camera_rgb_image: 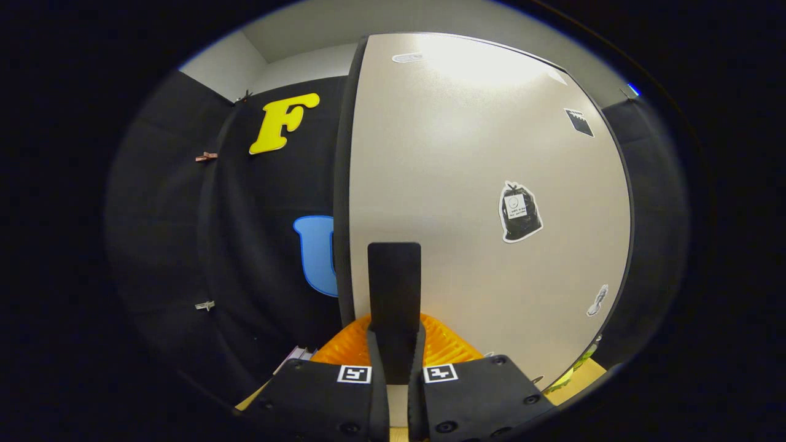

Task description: Open the shoe cabinet door, grab the shoes and put them into the shoe cabinet, then close the shoe cabinet door.

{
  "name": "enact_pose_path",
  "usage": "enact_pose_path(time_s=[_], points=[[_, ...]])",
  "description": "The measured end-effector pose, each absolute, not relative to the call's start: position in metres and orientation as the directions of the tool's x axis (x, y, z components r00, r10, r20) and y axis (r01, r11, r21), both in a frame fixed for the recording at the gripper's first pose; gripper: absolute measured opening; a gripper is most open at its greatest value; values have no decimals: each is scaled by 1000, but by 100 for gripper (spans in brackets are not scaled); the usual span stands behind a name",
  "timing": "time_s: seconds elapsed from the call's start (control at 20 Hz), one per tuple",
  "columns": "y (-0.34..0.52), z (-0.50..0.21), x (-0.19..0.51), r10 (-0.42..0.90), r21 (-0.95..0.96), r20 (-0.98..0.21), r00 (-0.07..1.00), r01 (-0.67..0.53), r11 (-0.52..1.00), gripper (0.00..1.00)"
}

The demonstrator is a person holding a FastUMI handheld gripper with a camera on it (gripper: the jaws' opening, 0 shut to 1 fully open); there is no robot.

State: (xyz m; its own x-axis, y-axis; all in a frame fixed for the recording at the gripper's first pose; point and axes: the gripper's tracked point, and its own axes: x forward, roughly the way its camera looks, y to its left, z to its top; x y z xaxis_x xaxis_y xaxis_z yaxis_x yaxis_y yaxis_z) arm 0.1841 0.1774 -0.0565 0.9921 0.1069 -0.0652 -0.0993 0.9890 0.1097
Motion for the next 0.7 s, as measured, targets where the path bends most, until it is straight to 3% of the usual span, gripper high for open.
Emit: enact_pose_path(time_s=[0.7], points=[[122, -46, 61, 247, 137, -64, 967, -236, 962, 16]])
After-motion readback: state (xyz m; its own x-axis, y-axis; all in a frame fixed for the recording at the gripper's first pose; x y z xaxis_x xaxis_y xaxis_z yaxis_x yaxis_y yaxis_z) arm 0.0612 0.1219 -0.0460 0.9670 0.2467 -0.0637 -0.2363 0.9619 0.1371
